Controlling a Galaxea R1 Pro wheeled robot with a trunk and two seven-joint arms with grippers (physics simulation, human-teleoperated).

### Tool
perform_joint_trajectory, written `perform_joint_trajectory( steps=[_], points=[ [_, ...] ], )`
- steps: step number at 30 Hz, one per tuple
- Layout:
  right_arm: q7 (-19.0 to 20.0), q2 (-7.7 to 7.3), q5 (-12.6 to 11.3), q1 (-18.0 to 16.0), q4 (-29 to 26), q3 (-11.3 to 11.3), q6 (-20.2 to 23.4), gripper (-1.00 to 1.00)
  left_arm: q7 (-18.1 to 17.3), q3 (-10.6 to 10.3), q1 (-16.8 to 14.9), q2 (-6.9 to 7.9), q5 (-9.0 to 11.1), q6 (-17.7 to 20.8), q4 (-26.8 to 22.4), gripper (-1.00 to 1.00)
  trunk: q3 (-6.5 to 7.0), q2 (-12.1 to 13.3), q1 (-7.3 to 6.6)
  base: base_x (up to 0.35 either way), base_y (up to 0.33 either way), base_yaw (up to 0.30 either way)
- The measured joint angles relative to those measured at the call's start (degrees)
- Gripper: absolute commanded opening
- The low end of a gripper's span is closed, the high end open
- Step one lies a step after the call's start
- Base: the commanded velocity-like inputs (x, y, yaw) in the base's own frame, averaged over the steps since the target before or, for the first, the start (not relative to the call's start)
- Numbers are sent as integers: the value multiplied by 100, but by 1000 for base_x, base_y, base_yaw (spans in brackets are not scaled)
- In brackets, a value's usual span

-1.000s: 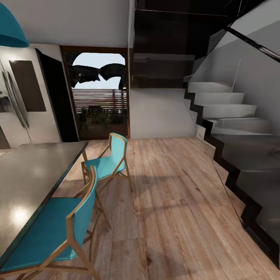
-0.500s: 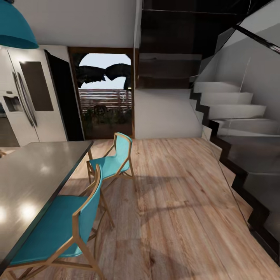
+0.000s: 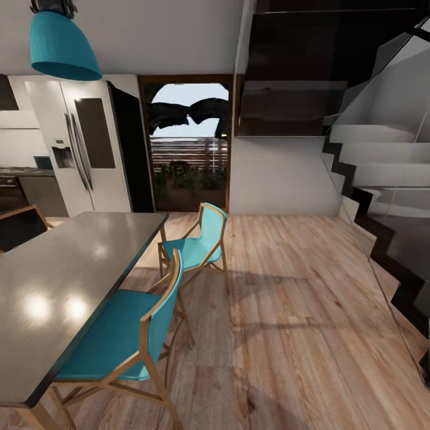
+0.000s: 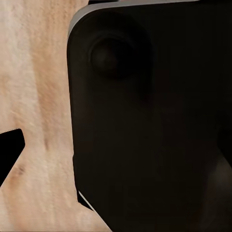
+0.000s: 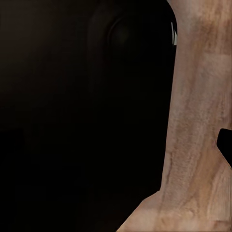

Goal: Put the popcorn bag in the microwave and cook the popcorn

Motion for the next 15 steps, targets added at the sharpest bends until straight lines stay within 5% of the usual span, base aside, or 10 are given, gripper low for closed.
perform_joint_trajectory(
  steps=[15],
  points=[
    [0, -4, -2, 0, -5, -6, -9, 100, 4, 0, -1, 0, 0, 0, 0, 100, 0, 0, 0, 0, 0, 271]
  ],
)
